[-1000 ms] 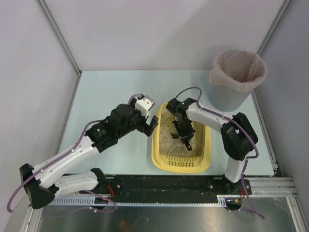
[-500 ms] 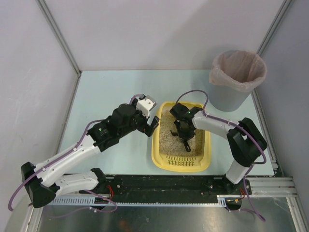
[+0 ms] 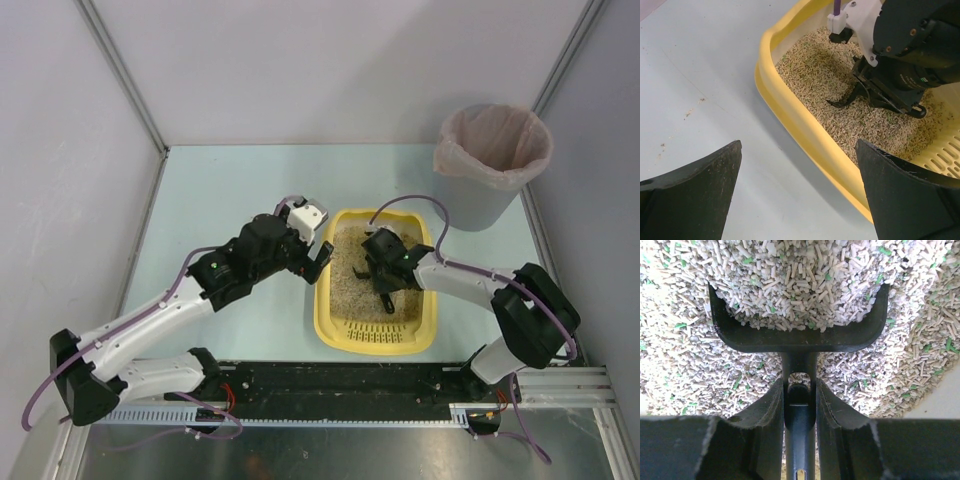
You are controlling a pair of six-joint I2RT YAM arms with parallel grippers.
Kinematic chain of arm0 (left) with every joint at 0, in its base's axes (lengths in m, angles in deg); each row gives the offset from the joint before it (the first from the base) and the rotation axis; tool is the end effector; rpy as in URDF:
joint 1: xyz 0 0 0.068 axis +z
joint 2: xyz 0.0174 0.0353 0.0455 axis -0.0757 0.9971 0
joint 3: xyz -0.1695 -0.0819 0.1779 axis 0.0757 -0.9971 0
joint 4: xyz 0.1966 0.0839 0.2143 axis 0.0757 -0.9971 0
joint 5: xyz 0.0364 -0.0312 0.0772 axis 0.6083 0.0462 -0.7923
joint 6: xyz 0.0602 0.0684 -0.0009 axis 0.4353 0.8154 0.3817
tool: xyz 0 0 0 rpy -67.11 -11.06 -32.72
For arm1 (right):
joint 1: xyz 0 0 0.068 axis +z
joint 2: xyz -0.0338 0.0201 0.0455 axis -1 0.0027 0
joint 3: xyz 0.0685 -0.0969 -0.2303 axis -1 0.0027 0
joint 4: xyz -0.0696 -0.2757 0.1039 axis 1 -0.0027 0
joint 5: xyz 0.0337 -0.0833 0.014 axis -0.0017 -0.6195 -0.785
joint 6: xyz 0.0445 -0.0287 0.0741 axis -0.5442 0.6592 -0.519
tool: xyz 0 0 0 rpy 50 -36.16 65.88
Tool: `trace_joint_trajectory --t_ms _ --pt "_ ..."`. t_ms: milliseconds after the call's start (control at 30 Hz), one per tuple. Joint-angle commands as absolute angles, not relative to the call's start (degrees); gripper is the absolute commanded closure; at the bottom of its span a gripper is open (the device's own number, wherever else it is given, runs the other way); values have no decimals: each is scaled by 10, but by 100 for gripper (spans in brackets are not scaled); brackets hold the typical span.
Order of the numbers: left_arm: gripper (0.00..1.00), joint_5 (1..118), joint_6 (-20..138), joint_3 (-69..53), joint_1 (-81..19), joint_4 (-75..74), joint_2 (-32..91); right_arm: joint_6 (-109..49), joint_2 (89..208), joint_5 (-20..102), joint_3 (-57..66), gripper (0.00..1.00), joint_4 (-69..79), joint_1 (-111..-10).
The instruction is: Clean the litter box
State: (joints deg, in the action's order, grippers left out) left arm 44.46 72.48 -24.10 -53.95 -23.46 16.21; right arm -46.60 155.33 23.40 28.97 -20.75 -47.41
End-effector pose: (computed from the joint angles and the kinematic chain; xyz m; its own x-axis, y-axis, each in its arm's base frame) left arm 0.2234 -0.2478 0.2973 -0.2678 0.3547 -0.8958 0.6946 0.7154 0.0756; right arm 0.2665 0.2250 0.1009 -0.8481 -0.2415 -0.4716 -0.2950 0.9546 0.0415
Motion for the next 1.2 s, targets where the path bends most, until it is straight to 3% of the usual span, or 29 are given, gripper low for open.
trace_joint_trajectory --t_ms 0,500,1167 --pt "1 454 734 -237 -543 -229 166 -466 1511 136 308 100 -63 -469" --pt "0 449 732 -235 -543 -231 178 -471 1418 80 410 100 21 -448" --pt "0 445 734 -235 -543 -231 188 -468 1345 -68 499 100 104 -343"
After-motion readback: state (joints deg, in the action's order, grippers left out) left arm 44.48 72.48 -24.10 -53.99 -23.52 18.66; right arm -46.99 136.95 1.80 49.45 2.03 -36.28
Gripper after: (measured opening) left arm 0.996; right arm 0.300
